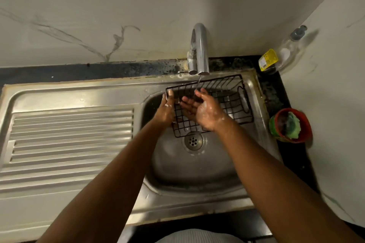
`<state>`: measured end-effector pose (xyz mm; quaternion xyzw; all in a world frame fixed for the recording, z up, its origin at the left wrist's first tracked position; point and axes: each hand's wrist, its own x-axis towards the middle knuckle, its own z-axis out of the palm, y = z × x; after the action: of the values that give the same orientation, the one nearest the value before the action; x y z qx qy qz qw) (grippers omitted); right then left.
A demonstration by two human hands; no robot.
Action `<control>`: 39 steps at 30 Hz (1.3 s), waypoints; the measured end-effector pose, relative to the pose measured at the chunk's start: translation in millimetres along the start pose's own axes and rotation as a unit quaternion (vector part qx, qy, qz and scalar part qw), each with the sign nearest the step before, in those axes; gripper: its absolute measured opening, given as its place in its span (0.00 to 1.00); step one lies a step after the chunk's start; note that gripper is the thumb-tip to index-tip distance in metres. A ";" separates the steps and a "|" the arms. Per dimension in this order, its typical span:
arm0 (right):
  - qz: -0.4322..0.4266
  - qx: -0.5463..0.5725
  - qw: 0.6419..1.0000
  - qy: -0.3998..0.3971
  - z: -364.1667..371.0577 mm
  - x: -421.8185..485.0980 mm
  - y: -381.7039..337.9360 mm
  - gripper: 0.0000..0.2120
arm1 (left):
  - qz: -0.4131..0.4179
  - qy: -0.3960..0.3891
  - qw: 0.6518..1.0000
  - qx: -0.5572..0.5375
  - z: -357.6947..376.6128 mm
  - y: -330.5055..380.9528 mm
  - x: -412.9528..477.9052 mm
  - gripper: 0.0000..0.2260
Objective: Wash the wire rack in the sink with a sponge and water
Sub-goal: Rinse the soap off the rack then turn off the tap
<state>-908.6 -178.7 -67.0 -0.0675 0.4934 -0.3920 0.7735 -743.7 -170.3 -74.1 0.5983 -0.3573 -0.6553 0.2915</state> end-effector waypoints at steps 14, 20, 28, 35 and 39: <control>-0.163 -0.791 0.545 0.223 -56.2 -5.4 -6.0 0.31 | -0.015 0.039 0.996 0.073 -39.4 5.0 3.5 0.46; -0.166 -0.751 0.635 0.070 -40.7 -4.0 13.1 0.22 | -0.026 0.045 0.992 0.114 -62.2 32.1 -19.7 0.33; -0.348 -0.801 0.480 -0.077 -27.2 -39.6 45.7 0.27 | -0.075 0.035 0.981 0.174 -112.1 53.9 -31.6 0.35; -0.565 -0.719 0.399 0.062 -55.9 -42.4 19.1 0.25 | -0.157 0.016 0.985 0.064 -124.2 52.4 -46.7 0.28; -0.612 -0.632 0.471 0.066 -47.1 -59.2 -7.1 0.29 | -0.210 -0.054 0.975 0.050 -113.7 52.9 -50.4 0.17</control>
<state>-963.0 -130.4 -45.2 -0.7965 0.4899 -0.3509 0.0487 -627.5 -173.5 -5.1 0.6371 -0.2716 -0.7147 0.0975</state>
